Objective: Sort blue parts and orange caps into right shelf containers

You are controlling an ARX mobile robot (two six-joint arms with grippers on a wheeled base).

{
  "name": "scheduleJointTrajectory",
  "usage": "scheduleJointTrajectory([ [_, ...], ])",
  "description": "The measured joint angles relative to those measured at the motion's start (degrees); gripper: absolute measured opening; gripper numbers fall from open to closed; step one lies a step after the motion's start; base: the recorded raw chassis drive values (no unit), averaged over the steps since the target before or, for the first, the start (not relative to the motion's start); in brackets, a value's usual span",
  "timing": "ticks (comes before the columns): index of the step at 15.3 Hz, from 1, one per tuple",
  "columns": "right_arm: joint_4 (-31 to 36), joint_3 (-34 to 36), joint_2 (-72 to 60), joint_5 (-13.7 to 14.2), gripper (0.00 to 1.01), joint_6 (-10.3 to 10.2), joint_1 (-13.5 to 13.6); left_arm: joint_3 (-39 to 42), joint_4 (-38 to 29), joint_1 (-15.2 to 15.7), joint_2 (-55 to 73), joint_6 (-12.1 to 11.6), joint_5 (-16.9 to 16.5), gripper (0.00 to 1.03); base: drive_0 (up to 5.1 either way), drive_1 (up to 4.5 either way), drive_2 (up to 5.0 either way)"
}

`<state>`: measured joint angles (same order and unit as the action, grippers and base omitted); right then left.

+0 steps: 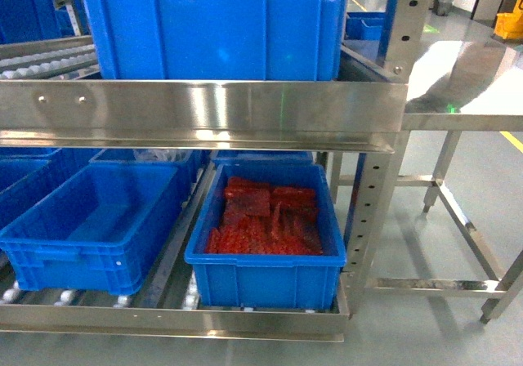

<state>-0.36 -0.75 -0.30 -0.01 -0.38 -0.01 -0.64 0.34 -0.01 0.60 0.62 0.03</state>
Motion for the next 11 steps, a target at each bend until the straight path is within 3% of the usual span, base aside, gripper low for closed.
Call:
scheduleJointTrajectory([
  [11,0.2,0.0,0.0,0.0,0.45,0.0,0.0,0.0,0.0,0.0,0.0,0.0,0.1,0.41,-5.1,2.37,2.4],
])
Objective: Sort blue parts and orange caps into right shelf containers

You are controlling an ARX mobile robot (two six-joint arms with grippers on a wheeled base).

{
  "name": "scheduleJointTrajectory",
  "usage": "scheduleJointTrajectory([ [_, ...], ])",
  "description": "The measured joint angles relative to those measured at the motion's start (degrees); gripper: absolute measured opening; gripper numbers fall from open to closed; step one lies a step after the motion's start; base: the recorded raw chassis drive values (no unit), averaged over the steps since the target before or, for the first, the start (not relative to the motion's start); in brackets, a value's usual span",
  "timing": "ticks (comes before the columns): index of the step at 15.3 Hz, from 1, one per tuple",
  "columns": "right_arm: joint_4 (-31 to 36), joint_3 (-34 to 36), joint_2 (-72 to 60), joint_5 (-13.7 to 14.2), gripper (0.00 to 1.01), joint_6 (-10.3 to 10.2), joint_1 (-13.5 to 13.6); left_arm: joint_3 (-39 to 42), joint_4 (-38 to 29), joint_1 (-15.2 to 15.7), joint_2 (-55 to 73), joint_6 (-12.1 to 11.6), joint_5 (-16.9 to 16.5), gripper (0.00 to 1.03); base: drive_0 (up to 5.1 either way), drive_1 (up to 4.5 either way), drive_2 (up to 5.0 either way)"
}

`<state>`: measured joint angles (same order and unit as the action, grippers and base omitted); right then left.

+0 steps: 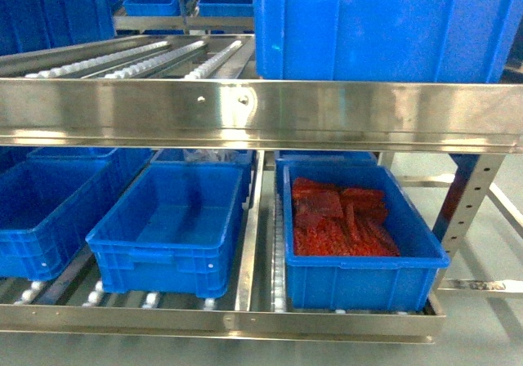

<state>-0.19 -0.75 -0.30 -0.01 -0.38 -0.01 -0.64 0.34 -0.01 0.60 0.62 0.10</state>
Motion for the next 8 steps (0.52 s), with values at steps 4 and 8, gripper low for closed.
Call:
scheduleJointTrajectory([
  [4,-0.2,0.0,0.0,0.0,0.45,0.0,0.0,0.0,0.0,0.0,0.0,0.0,-0.1,0.41,-5.1,2.4,2.4],
  [8,-0.2,0.0,0.0,0.1,0.45,0.0,0.0,0.0,0.1,0.0,0.0,0.0,-0.1,0.41,-5.1,2.39,2.4],
])
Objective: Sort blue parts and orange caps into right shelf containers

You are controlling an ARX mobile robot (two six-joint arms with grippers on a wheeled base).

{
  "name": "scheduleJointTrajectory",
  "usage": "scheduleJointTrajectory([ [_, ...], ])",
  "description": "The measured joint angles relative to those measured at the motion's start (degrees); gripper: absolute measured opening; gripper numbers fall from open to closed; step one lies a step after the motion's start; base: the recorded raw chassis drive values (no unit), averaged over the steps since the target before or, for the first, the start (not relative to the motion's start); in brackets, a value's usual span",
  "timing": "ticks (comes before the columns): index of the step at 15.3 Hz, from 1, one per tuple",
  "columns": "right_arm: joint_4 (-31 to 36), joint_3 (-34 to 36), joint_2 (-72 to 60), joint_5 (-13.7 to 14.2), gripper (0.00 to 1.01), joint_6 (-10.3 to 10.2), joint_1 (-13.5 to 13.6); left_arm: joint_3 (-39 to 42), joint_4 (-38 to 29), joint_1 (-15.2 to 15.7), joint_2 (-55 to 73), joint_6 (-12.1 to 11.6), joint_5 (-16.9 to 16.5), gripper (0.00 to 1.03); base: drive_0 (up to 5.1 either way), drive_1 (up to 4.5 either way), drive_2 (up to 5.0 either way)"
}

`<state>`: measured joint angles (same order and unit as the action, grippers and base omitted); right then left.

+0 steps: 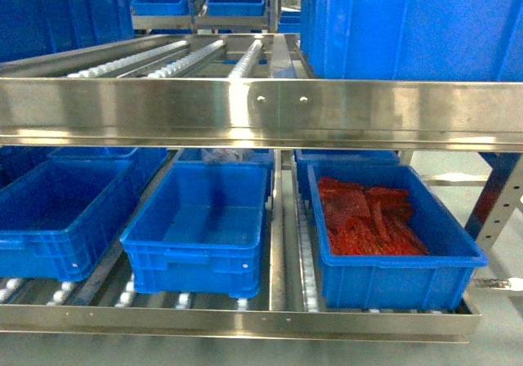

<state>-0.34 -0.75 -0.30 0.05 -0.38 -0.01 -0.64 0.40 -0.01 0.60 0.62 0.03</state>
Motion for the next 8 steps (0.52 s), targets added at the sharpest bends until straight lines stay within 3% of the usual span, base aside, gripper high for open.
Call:
scheduleJointTrajectory([
  [8,0.0,0.0,0.0,0.0,0.45,0.0,0.0,0.0,0.0,0.0,0.0,0.0,0.0,0.41,-5.1,2.39,2.4],
])
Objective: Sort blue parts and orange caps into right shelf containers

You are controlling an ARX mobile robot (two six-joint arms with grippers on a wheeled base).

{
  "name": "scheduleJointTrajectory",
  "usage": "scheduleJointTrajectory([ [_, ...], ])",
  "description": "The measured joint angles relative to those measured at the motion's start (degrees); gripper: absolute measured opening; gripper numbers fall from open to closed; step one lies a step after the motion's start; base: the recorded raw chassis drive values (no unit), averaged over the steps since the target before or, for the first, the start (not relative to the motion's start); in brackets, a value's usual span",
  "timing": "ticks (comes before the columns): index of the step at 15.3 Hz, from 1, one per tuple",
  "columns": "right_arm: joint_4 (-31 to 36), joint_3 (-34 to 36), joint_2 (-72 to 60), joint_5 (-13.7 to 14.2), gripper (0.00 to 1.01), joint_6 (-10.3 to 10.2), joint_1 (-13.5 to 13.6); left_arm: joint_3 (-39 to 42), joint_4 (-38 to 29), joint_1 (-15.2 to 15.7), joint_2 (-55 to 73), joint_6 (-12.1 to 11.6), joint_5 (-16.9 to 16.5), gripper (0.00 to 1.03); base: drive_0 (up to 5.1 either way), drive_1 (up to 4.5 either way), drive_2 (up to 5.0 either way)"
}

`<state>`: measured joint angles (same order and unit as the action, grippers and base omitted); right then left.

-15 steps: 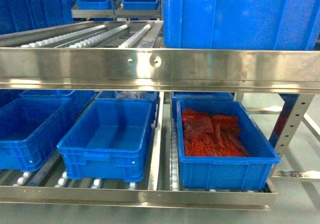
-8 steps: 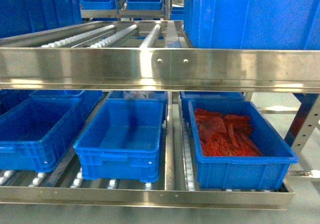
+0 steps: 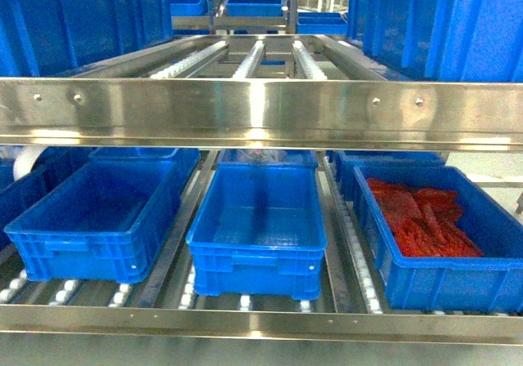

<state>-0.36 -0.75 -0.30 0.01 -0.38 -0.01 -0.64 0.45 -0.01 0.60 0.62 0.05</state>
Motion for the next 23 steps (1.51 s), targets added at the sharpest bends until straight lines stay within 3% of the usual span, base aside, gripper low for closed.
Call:
scheduleJointTrajectory([
  [23,0.0,0.0,0.0,-0.2,0.45,0.0,0.0,0.0,0.0,0.0,0.0,0.0,0.0,0.41,-4.9,2.59,2.6],
])
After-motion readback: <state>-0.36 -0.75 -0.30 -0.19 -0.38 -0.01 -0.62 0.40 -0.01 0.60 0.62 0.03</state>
